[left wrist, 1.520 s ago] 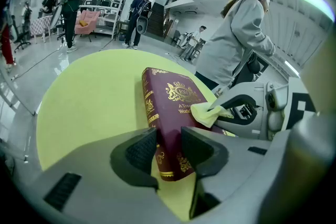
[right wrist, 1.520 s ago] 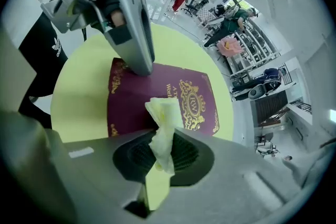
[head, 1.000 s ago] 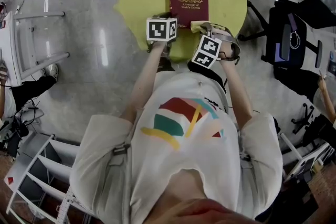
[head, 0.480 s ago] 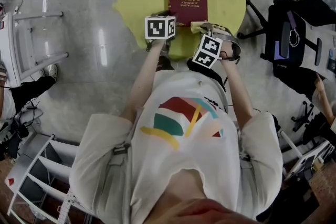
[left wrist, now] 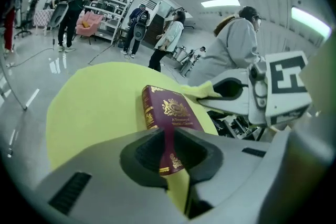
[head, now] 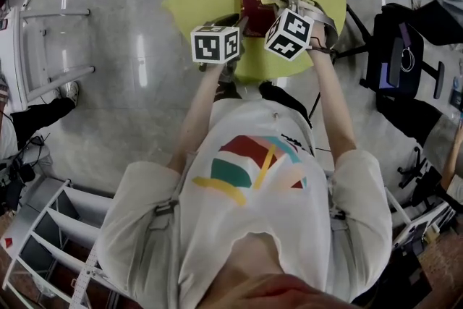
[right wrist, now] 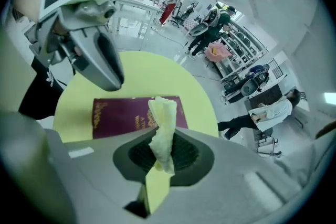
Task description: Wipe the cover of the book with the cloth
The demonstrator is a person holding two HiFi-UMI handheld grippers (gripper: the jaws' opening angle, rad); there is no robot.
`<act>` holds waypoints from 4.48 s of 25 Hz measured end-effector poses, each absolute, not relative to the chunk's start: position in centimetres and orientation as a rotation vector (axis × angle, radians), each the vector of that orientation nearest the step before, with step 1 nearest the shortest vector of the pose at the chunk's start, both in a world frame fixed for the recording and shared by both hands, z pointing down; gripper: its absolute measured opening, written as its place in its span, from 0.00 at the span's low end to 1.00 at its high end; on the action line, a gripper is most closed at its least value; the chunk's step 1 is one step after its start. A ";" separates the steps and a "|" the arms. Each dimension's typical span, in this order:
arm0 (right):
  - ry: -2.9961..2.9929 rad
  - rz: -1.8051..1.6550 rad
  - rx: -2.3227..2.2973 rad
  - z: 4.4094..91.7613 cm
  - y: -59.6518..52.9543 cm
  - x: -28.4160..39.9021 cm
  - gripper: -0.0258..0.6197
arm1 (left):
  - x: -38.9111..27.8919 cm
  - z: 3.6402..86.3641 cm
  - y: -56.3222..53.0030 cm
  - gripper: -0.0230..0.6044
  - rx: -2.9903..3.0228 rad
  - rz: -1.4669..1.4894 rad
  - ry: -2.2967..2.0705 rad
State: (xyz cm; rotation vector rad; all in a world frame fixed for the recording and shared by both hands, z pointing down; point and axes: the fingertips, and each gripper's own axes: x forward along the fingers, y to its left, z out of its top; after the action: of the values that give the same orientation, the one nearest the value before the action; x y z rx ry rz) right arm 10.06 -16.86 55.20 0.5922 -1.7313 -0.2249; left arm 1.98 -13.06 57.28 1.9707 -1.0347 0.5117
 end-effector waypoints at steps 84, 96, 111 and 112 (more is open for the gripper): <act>-1.354 -0.294 0.348 62.5 -26.0 0.3 0.09 | -12.9 61.9 -11.3 0.06 1.752 0.470 -1.234; -1.349 -0.257 0.244 63.2 -21.9 -0.7 0.09 | -13.9 61.6 -11.6 0.06 1.767 0.450 -1.245; -1.416 -0.234 0.144 63.2 -9.7 -1.1 0.09 | -15.2 61.6 -10.7 0.06 1.743 0.426 -1.288; -1.421 -0.229 0.143 63.1 -9.0 -1.1 0.09 | -15.1 61.6 -10.6 0.06 1.742 0.425 -1.289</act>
State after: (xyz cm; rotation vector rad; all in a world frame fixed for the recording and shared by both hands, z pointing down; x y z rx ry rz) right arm -1.10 -8.97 63.14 0.1428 -1.4214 -0.2293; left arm -15.14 -10.61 61.60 1.7422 -1.2892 0.4254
